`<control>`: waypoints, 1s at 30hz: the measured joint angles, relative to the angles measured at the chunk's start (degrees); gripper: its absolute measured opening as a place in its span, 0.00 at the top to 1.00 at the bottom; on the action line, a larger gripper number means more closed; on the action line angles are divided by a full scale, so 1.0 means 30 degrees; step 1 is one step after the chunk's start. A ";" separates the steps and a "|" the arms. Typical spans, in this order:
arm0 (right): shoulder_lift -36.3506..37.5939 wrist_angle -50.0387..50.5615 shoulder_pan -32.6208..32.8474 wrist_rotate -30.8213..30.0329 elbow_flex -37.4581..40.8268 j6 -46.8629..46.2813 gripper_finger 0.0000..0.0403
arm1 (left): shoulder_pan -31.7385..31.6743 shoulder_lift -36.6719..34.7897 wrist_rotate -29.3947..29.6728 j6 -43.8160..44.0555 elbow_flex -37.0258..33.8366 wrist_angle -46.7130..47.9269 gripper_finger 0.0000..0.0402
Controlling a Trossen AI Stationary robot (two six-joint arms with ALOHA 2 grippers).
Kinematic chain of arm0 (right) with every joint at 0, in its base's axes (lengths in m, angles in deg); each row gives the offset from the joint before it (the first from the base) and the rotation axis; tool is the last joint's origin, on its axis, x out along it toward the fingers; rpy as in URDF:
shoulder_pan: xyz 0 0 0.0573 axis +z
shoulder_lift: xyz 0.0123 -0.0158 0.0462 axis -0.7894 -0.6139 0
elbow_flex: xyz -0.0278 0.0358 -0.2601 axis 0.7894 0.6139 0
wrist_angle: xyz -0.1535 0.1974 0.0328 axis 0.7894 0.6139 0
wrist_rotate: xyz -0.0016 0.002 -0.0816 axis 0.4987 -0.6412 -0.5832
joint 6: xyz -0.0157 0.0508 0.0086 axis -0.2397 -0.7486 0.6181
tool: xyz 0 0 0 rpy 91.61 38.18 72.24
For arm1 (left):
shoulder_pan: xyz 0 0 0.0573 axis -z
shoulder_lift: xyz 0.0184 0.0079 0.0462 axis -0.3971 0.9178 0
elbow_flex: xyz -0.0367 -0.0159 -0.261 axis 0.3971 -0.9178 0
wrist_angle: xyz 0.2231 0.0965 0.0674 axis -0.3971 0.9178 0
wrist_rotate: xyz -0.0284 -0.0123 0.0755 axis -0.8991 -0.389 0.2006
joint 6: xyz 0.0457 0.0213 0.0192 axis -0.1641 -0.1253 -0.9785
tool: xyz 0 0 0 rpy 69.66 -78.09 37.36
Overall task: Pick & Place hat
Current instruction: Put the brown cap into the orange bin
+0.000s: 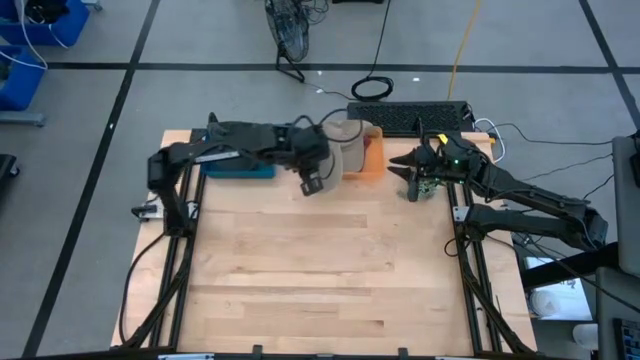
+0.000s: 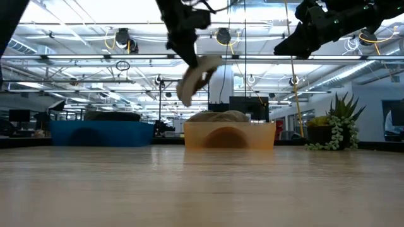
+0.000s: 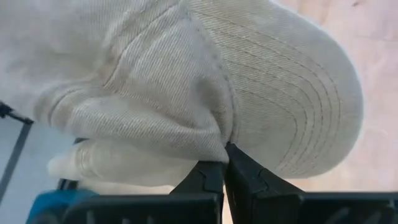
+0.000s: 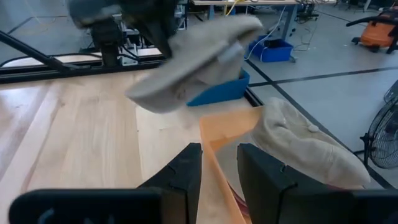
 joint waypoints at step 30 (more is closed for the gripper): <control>-0.0022 0.1006 -0.0007 -0.1513 0.0024 0.1074 0.77 | -0.1581 0.3068 0.1459 -0.3268 0.3410 -0.0140 0.99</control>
